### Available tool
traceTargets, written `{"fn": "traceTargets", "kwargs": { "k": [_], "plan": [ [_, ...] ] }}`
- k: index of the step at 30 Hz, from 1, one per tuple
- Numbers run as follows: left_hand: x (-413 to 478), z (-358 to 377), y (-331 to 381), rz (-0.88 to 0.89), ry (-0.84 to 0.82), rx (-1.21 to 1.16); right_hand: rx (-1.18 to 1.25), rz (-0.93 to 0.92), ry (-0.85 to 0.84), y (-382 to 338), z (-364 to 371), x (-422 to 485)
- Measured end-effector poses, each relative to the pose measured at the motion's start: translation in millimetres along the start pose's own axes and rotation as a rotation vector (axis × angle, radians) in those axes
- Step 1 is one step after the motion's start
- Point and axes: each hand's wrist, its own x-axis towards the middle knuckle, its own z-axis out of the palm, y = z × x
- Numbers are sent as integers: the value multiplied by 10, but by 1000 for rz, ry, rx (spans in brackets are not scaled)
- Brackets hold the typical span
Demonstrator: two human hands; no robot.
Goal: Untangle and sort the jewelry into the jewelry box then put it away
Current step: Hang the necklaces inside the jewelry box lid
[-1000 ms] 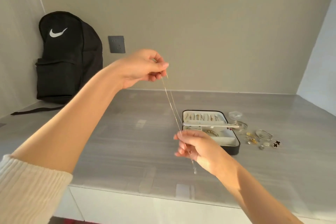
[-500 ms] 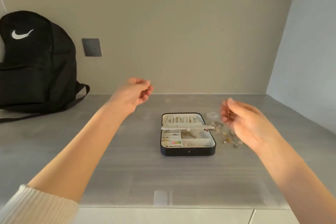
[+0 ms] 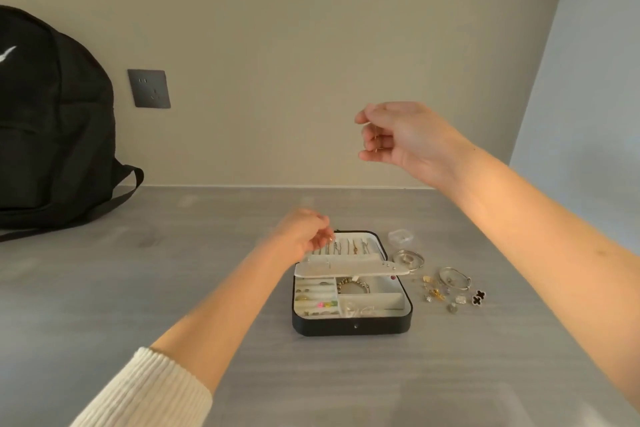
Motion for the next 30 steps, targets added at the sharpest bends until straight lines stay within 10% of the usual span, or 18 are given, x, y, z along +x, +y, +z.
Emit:
{"fn": "traceTargets", "kwargs": {
  "k": [11, 30],
  "plan": [
    [379, 12, -411, 327, -58, 1118, -353, -12, -101, 26, -107, 303],
    [322, -29, -713, 885, 350, 926, -260, -61, -97, 252, -99, 688]
  ]
}}
